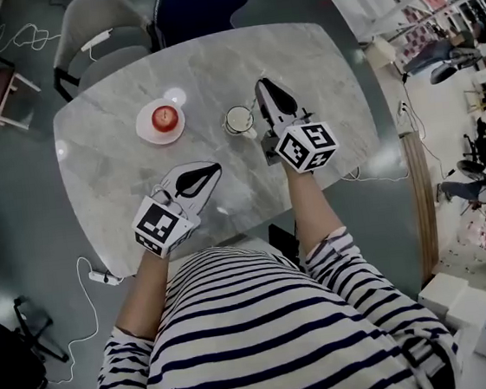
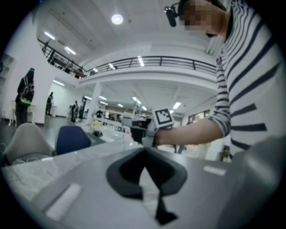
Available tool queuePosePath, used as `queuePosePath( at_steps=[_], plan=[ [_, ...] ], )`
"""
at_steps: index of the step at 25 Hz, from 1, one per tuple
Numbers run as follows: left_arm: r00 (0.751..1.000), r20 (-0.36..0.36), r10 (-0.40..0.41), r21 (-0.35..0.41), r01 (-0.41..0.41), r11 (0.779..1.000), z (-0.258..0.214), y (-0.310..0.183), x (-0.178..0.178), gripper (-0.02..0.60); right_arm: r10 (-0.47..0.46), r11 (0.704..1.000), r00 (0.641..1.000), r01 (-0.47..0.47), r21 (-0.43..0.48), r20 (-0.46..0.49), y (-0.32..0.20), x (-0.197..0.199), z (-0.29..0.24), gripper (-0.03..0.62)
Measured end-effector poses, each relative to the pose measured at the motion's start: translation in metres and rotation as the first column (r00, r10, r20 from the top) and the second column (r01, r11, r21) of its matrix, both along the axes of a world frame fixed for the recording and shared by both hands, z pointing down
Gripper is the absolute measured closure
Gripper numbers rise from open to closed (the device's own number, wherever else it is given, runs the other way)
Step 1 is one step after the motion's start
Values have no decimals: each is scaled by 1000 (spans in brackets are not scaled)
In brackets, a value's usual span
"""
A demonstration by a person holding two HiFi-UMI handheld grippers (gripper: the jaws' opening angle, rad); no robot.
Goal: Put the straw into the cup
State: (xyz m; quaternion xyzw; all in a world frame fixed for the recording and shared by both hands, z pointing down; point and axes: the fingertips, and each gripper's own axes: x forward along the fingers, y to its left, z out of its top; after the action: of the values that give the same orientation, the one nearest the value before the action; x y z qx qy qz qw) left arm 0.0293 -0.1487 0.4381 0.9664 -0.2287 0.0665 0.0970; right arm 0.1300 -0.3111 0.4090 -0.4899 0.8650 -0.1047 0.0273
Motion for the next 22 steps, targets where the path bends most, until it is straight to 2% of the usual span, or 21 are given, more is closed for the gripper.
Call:
queuePosePath(
  at_steps=[10, 22],
  plan=[
    [1000, 6, 7, -15, -7, 1000, 3, 0, -3, 575, 63, 998, 998, -63, -19, -7, -15, 8, 30, 585],
    [1000, 14, 9, -28, -8, 1000, 7, -4, -8, 575, 75, 996, 997, -76, -55, -21, -17, 4, 57, 585]
  ],
)
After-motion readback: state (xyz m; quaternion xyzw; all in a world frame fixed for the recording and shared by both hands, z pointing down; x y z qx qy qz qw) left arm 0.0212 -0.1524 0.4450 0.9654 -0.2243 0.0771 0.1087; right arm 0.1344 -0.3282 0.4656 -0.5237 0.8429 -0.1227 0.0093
